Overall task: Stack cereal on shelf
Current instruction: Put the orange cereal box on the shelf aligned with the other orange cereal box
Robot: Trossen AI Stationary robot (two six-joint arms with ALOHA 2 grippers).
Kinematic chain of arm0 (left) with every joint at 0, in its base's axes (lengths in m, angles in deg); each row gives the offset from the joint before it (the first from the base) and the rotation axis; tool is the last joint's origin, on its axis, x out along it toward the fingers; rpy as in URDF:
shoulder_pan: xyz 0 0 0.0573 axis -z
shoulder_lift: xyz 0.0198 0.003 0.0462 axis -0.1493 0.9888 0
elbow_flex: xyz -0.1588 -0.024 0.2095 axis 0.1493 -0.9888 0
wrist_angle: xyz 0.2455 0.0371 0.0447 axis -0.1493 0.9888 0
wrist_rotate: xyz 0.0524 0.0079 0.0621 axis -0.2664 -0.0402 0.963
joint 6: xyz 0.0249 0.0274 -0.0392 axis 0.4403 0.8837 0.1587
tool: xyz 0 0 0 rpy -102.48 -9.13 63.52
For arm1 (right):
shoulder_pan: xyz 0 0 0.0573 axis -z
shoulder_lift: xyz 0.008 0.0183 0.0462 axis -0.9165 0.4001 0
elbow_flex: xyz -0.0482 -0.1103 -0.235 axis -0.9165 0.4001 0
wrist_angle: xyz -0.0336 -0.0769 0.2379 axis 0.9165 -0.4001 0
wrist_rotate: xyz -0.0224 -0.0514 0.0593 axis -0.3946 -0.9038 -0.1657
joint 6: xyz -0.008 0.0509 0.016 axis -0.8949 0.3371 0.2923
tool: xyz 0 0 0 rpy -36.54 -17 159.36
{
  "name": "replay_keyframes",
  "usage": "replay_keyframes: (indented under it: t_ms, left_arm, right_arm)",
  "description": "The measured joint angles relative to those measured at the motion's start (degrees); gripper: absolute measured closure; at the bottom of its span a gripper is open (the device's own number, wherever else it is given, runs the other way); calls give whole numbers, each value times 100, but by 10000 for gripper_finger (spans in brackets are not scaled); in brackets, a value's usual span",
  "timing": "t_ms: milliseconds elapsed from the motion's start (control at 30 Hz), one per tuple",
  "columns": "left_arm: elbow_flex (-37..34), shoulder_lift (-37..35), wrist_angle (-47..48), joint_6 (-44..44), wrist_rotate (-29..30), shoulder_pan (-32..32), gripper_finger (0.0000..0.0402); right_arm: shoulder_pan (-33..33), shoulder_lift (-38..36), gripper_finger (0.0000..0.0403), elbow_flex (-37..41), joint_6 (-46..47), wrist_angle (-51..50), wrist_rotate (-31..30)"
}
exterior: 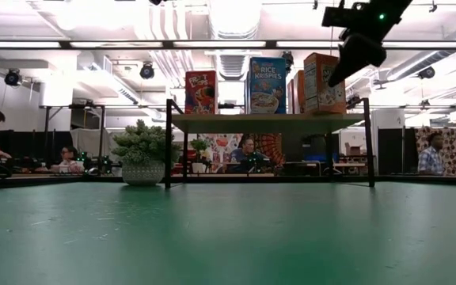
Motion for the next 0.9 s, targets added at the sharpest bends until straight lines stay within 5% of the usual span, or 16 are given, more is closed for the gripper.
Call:
replay_keyframes:
  t_ms: [900]
  left_arm:
    - [0, 0, -13, 15, 0, -4, 200]
  right_arm:
    - [281, 3, 390, 305, -597, 960, -257]
